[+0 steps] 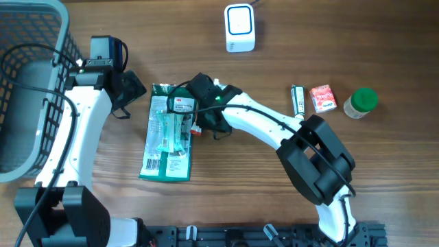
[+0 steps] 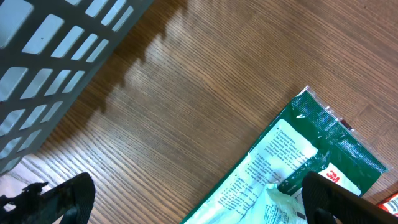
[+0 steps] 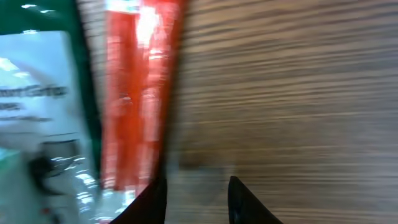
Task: Scan the item barcode
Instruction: 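Move the right gripper left to the red stick packs, then lower the right gripper and grasp the red stick packs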
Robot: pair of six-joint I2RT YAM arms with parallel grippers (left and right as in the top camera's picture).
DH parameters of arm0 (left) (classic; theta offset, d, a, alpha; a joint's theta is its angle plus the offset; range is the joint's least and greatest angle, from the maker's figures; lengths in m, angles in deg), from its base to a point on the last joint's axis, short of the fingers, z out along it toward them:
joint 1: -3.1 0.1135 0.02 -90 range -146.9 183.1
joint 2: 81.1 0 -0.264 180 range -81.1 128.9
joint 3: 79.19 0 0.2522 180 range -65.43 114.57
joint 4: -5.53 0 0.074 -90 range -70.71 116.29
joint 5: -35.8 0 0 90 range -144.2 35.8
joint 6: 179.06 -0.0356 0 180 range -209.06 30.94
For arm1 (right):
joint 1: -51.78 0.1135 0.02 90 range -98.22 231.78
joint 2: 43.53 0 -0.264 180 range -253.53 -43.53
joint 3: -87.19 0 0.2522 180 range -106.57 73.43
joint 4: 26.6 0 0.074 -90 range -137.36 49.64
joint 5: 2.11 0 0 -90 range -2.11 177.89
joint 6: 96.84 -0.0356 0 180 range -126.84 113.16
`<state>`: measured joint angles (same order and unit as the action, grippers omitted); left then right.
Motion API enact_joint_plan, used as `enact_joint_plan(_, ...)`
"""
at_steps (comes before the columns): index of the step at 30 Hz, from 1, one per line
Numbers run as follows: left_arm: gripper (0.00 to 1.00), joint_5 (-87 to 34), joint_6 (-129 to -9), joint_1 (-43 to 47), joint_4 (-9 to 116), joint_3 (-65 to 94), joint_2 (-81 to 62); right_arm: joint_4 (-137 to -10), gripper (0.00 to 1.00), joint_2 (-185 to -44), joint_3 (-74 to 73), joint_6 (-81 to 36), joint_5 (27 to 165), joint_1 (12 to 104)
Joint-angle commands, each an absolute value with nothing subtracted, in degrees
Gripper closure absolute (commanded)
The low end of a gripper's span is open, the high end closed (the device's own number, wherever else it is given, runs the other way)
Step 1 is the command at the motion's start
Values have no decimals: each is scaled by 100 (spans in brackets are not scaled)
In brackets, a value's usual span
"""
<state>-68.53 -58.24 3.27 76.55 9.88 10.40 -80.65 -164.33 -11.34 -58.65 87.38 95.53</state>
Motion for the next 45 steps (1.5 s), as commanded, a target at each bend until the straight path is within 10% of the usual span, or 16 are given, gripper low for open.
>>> enact_joint_plan(1,0,-6925,-5708,355,7657,944,1073,-8253,69,-16435,-1141,-5906,8464,9341)
enact_joint_plan(10,0,-6925,-5708,355,7657,944,1073,-7512,74,-16347,-1174,-5939,9911,9164)
enact_joint_plan(14,0,-6925,-5708,355,7657,944,1073,-7250,96,-16350,-1171,-5990,9830,9271)
enact_joint_plan(23,0,-6925,-5708,353,7659,944,1073,-7263,78,-16535,-1123,-6435,8943,9658)
enact_joint_plan(34,0,-6925,-5708,355,7657,944,1073,-7950,82,-16629,-1128,-6324,8353,9575)
enact_joint_plan(45,0,-6925,-5708,355,7657,944,1073,-8520,76,-16026,-1206,-3928,8895,8843)
